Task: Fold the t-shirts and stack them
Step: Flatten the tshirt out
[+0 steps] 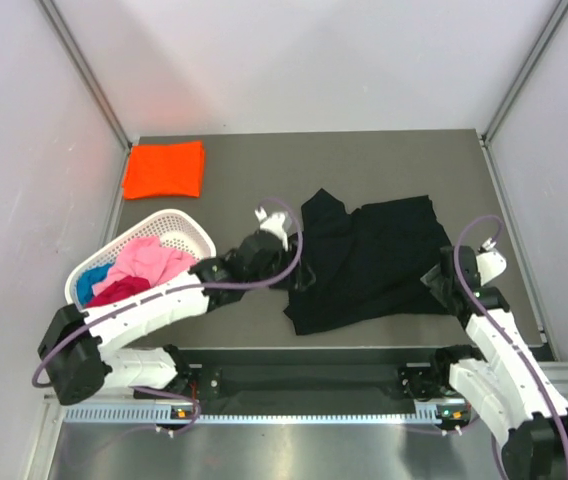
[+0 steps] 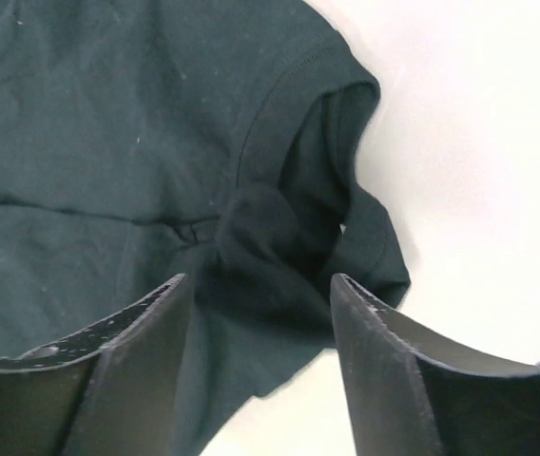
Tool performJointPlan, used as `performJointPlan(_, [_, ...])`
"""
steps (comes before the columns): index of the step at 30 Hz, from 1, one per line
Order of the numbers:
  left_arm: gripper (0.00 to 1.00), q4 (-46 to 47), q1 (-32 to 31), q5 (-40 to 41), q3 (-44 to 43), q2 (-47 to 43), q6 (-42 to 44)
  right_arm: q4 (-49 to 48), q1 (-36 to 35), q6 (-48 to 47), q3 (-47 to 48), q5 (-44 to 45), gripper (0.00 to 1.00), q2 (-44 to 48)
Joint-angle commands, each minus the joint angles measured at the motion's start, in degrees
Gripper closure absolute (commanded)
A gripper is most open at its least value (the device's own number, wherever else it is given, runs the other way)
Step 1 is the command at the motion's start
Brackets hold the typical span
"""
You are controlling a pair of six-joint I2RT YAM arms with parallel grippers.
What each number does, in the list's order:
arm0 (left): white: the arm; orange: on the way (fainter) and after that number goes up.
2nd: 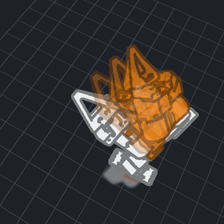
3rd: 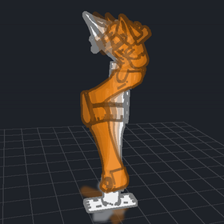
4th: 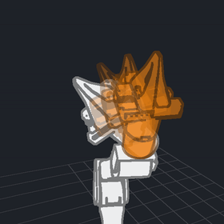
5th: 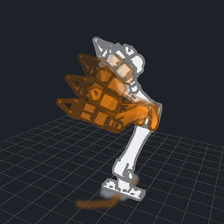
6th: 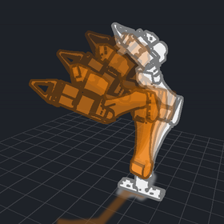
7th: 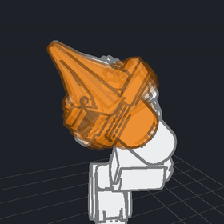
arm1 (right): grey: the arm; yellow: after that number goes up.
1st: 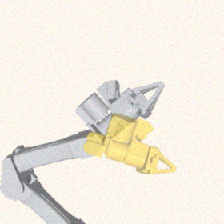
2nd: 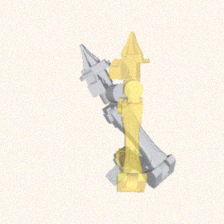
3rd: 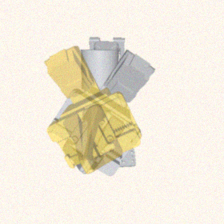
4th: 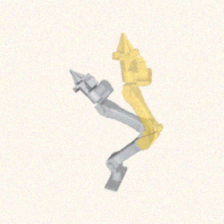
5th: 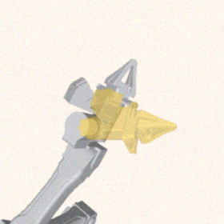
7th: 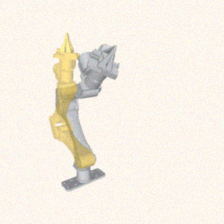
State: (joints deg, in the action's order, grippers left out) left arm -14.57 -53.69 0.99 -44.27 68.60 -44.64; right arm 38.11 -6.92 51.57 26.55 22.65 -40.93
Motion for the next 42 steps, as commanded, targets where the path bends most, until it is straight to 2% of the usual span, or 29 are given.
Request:
performJointPlan(1, [0.42, -5.82, 4.63, 10.00, -11.33, 3.55, 7.19, -6.35, 1.55, -2.69, 4.38, 1.95, 0.38, -4.58])
performJointPlan(3, [0.41, -6.70, 10.76, 7.81, -14.34, 9.16, 8.25, -7.95, 2.08, -3.93, 5.88, 1.87, 0.37, -7.31])
performJointPlan(5, [0.41, -6.79, 16.22, 2.28, -18.47, 15.38, 8.43, -9.01, 2.26, -4.81, 7.99, 1.08, 0.36, -11.53])
performJointPlan(6, [0.41, -6.79, 17.29, 1.21, -19.96, 17.43, 8.95, -9.36, 2.35, -5.16, 8.34, 0.73, 0.36, -12.85])
performJointPlan(12, [0.41, -6.52, 19.24, -5.64, -31.30, 33.33, 14.23, -16.13, 4.36, -6.83, 5.10, -2.78, 0.34, -19.53])
performJointPlan(15, [0.43, -7.23, 19.24, -9.34, -34.91, 39.58, 13.62, -21.04, 5.33, -8.24, 3.60, -5.16, 0.33, -23.22])
performJointPlan(18, [0.50, -5.30, 19.15, -11.36, -34.83, 42.67, 12.31, -29.47, 6.39, -10.61, 2.46, -9.81, 0.34, -27.44])
performJointPlan(19, [0.59, -5.21, 19.15, -11.37, -34.92, 43.54, 12.30, -33.84, 6.48, -11.66, 2.55, -10.95, 0.34, -30.32])
performJointPlan(22, [0.80, -5.64, 19.41, -9.61, -35.79, 44.51, 12.56, -39.84, 6.39, -13.59, 6.04, -14.73, 0.37, -38.22])
performJointPlan(23, [0.91, -6.69, 19.94, -8.91, -36.15, 44.69, 12.65, -40.30, 6.48, -13.95, 7.80, -16.83, 0.38, -40.61])
performJointPlan(25, [1.00, -7.31, 20.82, -6.98, -36.94, 44.52, 12.56, -41.70, 6.48, -15.17, 14.02, -19.21, 0.41, -47.71])
performJointPlan(30, [1.00, -7.67, 25.91, -3.72, -37.55, 43.82, 8.89, -43.73, 6.39, -20.08, 30.81, -29.31, 0.43, -62.23])
performJointPlan(31, [1.00, -7.67, 26.61, -3.28, -37.47, 43.21, 8.18, -43.12, 6.48, -21.41, 37.98, -31.34, 0.44, -66.95])
performJointPlan(33, [1.00, -7.84, 27.76, -2.58, -37.21, 42.24, 5.99, -39.45, 6.13, -25.09, 45.84, -33.03, 0.44, -70.76])
performJointPlan(34, [1.00, -7.93, 27.85, -2.32, -36.25, 40.84, 5.19, -34.73, 5.87, -26.51, 52.75, -33.20, 0.43, -73.04])
performJointPlan(36, [1.00, -7.67, 27.68, -1.96, -34.40, 38.82, 2.65, -31.01, 5.34, -30.28, 57.90, -32.15, 0.43, -73.33])
performJointPlan(39, [1.00, -4.60, 27.68, -2.14, -24.42, 33.11, -0.87, -24.24, 4.98, -33.37, 63.70, -28.20, 0.41, -70.09])
performJointPlan(42, [1.00, -1.87, 27.59, -2.66, -17.46, 27.65, -1.68, -14.67, 4.72, -30.24, 63.99, -23.01, 0.41, -65.00])
